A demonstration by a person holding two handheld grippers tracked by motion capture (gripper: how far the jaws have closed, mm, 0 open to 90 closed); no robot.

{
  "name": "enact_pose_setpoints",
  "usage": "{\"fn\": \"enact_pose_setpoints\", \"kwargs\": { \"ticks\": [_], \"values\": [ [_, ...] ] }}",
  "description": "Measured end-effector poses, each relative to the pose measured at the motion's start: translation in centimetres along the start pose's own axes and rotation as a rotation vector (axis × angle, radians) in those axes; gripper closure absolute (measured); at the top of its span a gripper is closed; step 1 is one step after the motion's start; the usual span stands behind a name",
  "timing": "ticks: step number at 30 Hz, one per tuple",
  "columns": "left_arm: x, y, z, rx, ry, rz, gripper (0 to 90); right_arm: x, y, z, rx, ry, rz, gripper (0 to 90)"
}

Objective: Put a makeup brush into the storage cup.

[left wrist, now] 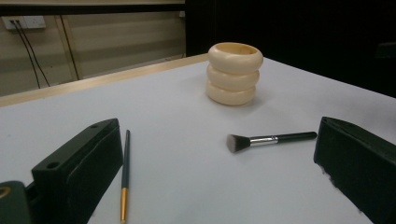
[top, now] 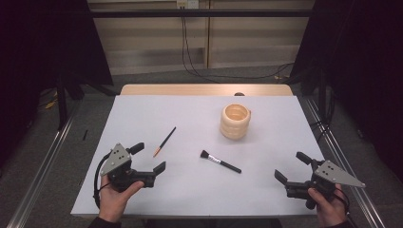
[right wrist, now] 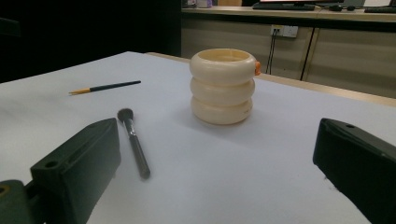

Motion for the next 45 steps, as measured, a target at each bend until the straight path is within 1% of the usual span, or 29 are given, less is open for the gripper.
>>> {"fn": "enact_pose_setpoints", "kwargs": {
  "ticks": [1, 4, 5, 8, 9, 10, 12, 14, 16, 19, 21, 22, 23, 24, 25, 27, 28, 30, 31, 32, 33, 36, 37, 38, 40, 41, 42, 43, 45],
  "values": [
    [0.1, 0.2, -0.1, -0.001, 0.000, 0.008, 1.3, 0.0, 0.0, 0.0, 0.000, 0.000, 0.000, 0.2],
    [0.3, 0.7, -0.4, 0.011, 0.007, 0.006, 1.3, 0.0, 0.0, 0.0, -0.004, 0.000, -0.001, 0.2],
    [0.3, 0.9, -0.6, 0.010, 0.006, 0.014, 1.3, 0.0, 0.0, 0.0, 0.001, 0.004, -0.005, 0.2],
    [0.4, 1.2, -0.8, 0.011, 0.000, 0.008, 1.4, 0.0, 0.0, 0.0, -0.002, 0.001, -0.003, 0.2],
    [0.5, 1.2, -0.9, 0.011, 0.007, 0.016, 1.4, 0.0, 0.0, 0.0, -0.002, 0.001, -0.003, 0.2],
    [0.6, 1.4, -1.1, 0.008, 0.023, 0.008, 1.9, 0.0, 0.0, 0.0, -0.003, 0.002, -0.003, 0.2],
    [0.6, 1.5, -1.1, 0.008, 0.018, 0.011, 2.0, 0.0, 0.0, 0.0, -0.003, 0.000, -0.003, 0.2],
    [0.8, 1.8, -1.1, 0.020, 0.026, 0.014, 2.8, 0.0, 0.0, 0.1, 0.000, 0.003, -0.005, 0.2],
    [0.9, 2.1, -1.1, 0.029, 0.010, 0.031, 2.9, 0.0, 0.0, 0.0, -0.001, 0.003, -0.003, 0.2],
    [1.1, 2.7, -1.1, 0.042, 0.016, 0.023, 3.1, 0.0, 0.0, 0.0, -0.002, 0.001, -0.003, 0.2],
    [1.4, 3.0, -1.1, 0.050, 0.008, 0.030, 3.0, 0.0, 0.0, 0.1, 0.000, 0.001, -0.006, 0.2],
    [1.5, 3.3, -1.1, 0.052, 0.002, 0.019, 3.0, 0.0, 0.0, 0.1, 0.000, 0.001, -0.006, 0.2],
    [1.5, 3.4, -1.2, 0.059, 0.004, 0.015, 3.0, 0.0, 0.0, 0.1, 0.001, 0.003, -0.007, 0.2],
    [1.6, 3.6, -1.2, 0.066, -0.006, 0.018, 2.8, 0.0, 0.0, 0.1, 0.000, 0.001, -0.006, 0.2],
    [1.7, 3.9, -1.3, 0.067, 0.002, 0.028, 2.8, 0.0, 0.0, 0.1, 0.000, 0.000, -0.006, 0.2],
    [1.7, 4.2, -1.4, 0.066, 0.004, 0.026, 2.8, 0.0, 0.0, 0.1, 0.000, 0.000, -0.005, 0.2],
    [1.8, 4.4, -1.4, 0.076, 0.009, 0.028, 2.8, 0.0, 0.0, 0.1, 0.001, 0.000, -0.006, 0.2],
    [1.8, 4.7, -1.6, 0.088, 0.010, 0.016, 2.8, 0.0, 0.0, 0.1, 0.000, -0.002, -0.007, 0.2],
    [1.9, 4.9, -1.8, 0.089, 0.026, 0.016, 2.8, 0.0, 0.0, 0.1, 0.000, -0.002, -0.007, 0.2],
    [1.8, 5.0, -1.9, 0.088, 0.029, 0.020, 2.8, 0.0, 0.0, 0.1, 0.001, -0.001, -0.010, 0.2],
    [1.9, 5.3, -2.3, 0.084, 0.043, 0.020, 2.8, 0.0, 0.0, 0.1, 0.001, -0.003, -0.011, 0.2],
    [2.0, 5.6, -2.4, 0.086, 0.041, 0.022, 2.8, 0.0, 0.0, 0.1, 0.001, -0.004, -0.012, 0.2],
    [2.1, 5.8, -2.4, 0.091, 0.040, 0.014, 2.8, 0.0, 0.0, 0.1, 0.001, -0.004, -0.012, 0.2],
    [2.2, 6.1, -2.4, 0.094, 0.032, 0.022, 2.6, 0.1, 0.0, 0.1, 0.003, -0.002, -0.009, 0.2],
    [2.3, 6.4, -2.5, 0.107, 0.043, 0.017, 2.4, 0.0, 0.0, 0.1, 0.003, -0.005, -0.009, 0.2],
    [2.4, 6.6, -2.5, 0.107, 0.052, 0.027, 2.5, 0.1, 0.0, 0.1, 0.005, -0.003, -0.010, 0.3],
    [2.5, 6.8, -2.5, 0.112, 0.053, 0.017, 2.4, 0.1, 0.0, 0.1, 0.004, -0.003, -0.014, 0.3],
    [2.6, 6.9, -2.6, 0.112, 0.045, 0.018, 2.4, 0.1, 0.0, 0.1, 0.005, -0.004, -0.011, 0.3],
    [2.8, 7.1, -2.8, 0.116, 0.047, 0.018, 2.2, 0.1, 0.0, 0.1, 0.003, -0.006, -0.009, 0.3]
  ]
}}
Point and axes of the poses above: each handheld gripper's, and its own axes: y roughly forward along the jaws, z roughly out of its underside, x roughly to its left, the point moved 3 cm from there along y, roughly forward along the jaws, and after that the axes turned 7 degrees about -z, right-handed, at the moved point
